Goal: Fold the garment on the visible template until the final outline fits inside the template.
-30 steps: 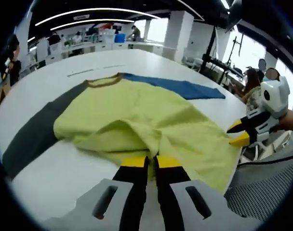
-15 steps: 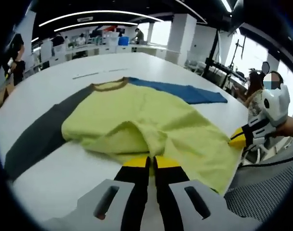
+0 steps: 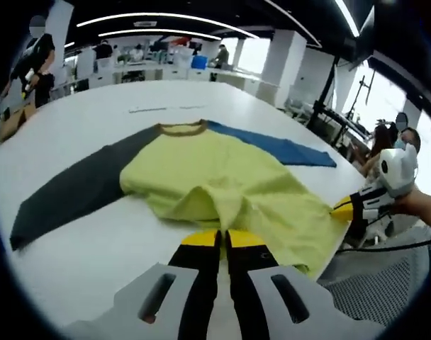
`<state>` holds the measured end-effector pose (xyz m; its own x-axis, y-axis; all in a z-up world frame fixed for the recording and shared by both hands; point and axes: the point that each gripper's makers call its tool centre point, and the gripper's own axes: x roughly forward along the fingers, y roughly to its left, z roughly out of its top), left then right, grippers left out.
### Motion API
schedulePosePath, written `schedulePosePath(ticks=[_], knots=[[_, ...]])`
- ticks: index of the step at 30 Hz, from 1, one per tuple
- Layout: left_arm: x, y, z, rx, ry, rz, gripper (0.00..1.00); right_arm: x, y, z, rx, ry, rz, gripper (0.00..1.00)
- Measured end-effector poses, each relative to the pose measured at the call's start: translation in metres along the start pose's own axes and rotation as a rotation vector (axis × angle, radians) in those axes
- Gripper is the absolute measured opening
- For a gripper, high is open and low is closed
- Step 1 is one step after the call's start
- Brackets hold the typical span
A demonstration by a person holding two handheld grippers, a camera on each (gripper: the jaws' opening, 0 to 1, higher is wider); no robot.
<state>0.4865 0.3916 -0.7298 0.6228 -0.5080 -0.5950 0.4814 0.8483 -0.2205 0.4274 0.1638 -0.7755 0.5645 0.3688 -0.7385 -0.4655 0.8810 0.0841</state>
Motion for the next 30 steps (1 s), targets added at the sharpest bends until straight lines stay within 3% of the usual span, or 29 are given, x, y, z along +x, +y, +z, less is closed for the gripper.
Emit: schedulePosePath(ticks=[11, 16, 30], knots=[[-0.047, 0.02, -0.021, -0.063, 0.034, 0.055, 0.01, -0.007, 0.001, 0.004, 0.006, 0.002, 0.013, 0.0], [-0.057, 0.026, -0.031, -0.071, 0.056, 0.074, 0.01, -0.009, -0.001, 0.004, 0.008, 0.004, 0.01, 0.0], [-0.075, 0.044, -0.072, -0.078, 0.217, 0.158, 0.01, -0.018, -0.014, -0.008, 0.018, 0.025, -0.017, 0.0]])
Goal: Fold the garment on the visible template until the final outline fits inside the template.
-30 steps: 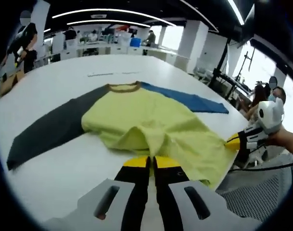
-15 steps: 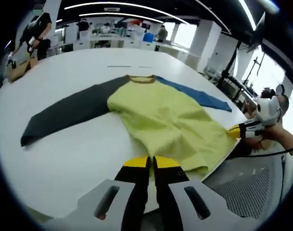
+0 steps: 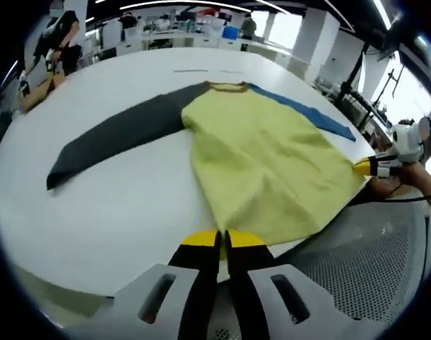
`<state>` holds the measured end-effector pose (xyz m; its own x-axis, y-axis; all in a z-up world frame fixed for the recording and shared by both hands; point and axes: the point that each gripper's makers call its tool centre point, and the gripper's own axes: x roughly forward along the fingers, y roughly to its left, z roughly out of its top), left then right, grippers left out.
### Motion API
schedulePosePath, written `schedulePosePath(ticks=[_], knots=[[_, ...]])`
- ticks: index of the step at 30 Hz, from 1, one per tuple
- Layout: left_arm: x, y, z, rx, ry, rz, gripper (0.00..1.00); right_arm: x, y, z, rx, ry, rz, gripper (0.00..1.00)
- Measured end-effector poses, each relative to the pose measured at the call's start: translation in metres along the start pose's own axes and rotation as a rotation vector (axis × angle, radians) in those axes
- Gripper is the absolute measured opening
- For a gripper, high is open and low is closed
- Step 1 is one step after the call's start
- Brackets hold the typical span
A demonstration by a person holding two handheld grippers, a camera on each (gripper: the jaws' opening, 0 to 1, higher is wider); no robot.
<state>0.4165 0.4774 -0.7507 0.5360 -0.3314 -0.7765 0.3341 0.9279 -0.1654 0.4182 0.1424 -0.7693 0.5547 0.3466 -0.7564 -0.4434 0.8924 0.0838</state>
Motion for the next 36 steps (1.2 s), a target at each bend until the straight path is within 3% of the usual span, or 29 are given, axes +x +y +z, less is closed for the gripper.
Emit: schedulePosePath(ticks=[21, 27, 36], knots=[[0.0, 0.006, -0.039, -0.094, 0.169, 0.046, 0.01, 0.001, -0.003, -0.012, -0.016, 0.035, -0.03, 0.0], [0.002, 0.005, -0.043, -0.074, 0.187, 0.054, 0.01, 0.002, -0.004, -0.016, -0.027, 0.049, -0.042, 0.0], [0.002, 0.009, -0.041, -0.031, 0.166, 0.072, 0.02, 0.006, -0.005, -0.018, -0.046, 0.049, -0.048, 0.0]])
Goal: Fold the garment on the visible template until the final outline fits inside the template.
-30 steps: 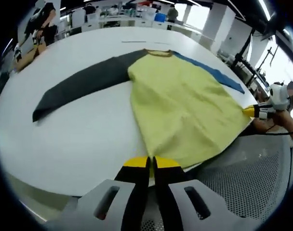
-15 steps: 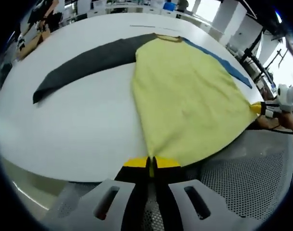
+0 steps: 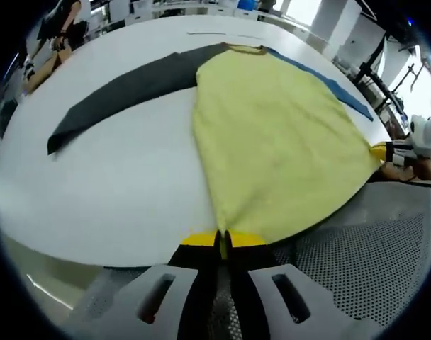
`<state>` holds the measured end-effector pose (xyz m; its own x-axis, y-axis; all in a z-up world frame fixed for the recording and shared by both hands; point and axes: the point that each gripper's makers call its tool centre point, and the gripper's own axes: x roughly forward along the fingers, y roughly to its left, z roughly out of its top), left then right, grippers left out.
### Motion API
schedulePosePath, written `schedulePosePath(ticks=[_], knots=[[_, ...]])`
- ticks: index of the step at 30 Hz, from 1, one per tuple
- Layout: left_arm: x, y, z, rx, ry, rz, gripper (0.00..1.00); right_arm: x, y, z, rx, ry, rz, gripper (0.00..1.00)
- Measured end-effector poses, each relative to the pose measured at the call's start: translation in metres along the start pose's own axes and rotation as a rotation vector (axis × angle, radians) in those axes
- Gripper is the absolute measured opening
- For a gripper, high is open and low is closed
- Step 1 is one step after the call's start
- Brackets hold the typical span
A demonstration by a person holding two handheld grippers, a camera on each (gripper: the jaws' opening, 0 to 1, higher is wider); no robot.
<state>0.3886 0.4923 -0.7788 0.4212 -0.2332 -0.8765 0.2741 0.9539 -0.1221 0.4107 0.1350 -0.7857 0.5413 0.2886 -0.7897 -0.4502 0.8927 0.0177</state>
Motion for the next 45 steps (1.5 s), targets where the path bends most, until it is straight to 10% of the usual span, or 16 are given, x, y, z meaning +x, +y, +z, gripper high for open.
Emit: schedulePosePath(ticks=[4, 26, 45], knots=[[-0.003, -0.001, 0.007, 0.014, -0.035, -0.008, 0.08, -0.001, 0.001, 0.001, 0.004, -0.01, 0.012, 0.0], [-0.02, -0.009, 0.071, 0.135, -0.338, -0.098, 0.69, -0.026, -0.014, 0.057, 0.093, -0.251, 0.087, 0.81], [-0.026, -0.021, 0.102, 0.196, -0.462, -0.154, 0.93, -0.037, -0.108, 0.065, 0.223, -0.334, -0.051, 0.96]])
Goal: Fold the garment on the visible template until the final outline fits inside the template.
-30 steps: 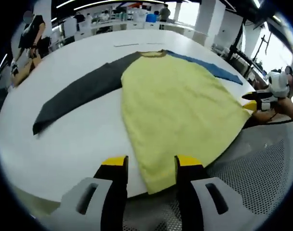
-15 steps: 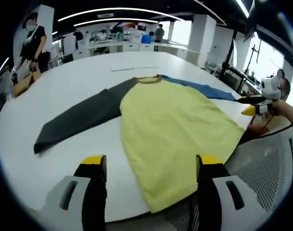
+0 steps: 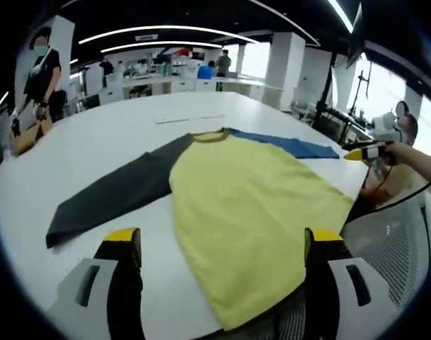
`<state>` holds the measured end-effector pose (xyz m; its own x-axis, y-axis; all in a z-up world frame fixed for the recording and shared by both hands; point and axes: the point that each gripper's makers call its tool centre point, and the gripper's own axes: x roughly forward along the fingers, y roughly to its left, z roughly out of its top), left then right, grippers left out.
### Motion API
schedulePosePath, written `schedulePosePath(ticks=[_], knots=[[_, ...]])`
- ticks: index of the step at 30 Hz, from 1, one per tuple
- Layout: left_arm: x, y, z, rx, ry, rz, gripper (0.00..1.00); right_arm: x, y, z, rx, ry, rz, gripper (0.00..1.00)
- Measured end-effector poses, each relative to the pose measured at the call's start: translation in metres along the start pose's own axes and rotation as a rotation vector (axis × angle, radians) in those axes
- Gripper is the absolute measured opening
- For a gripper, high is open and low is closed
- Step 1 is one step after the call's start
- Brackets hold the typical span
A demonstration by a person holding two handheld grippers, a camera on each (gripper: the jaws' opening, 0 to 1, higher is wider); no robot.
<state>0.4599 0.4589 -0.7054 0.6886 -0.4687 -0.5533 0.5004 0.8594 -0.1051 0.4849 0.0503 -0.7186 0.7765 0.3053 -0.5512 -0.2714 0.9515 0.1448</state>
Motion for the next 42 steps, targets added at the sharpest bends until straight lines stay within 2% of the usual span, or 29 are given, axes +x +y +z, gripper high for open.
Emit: schedulePosePath(ticks=[5, 10, 16, 23, 26, 30, 42], knots=[[0.0, -0.007, 0.008, 0.019, -0.037, -0.02, 0.98, 0.001, -0.027, 0.004, 0.003, -0.006, -0.049, 0.96], [-0.001, -0.015, 0.014, 0.036, -0.055, -0.038, 0.99, 0.0, -0.052, 0.008, 0.021, -0.017, -0.091, 0.94], [-0.001, -0.018, 0.018, 0.044, -0.068, -0.05, 0.99, 0.002, -0.078, 0.01, 0.045, -0.036, -0.139, 0.86], [-0.001, -0.019, 0.021, 0.054, -0.076, -0.055, 0.99, 0.008, -0.107, 0.004, 0.056, -0.029, -0.196, 0.75], [-0.001, -0.015, 0.019, 0.052, -0.073, -0.058, 0.99, 0.011, -0.121, 0.001, 0.099, -0.034, -0.229, 0.7], [-0.001, -0.013, 0.018, 0.055, -0.074, -0.058, 0.99, 0.014, -0.137, -0.006, 0.101, -0.015, -0.274, 0.62], [-0.001, -0.012, 0.024, 0.051, -0.103, -0.069, 0.99, 0.023, -0.159, -0.033, 0.16, 0.029, -0.331, 0.47]])
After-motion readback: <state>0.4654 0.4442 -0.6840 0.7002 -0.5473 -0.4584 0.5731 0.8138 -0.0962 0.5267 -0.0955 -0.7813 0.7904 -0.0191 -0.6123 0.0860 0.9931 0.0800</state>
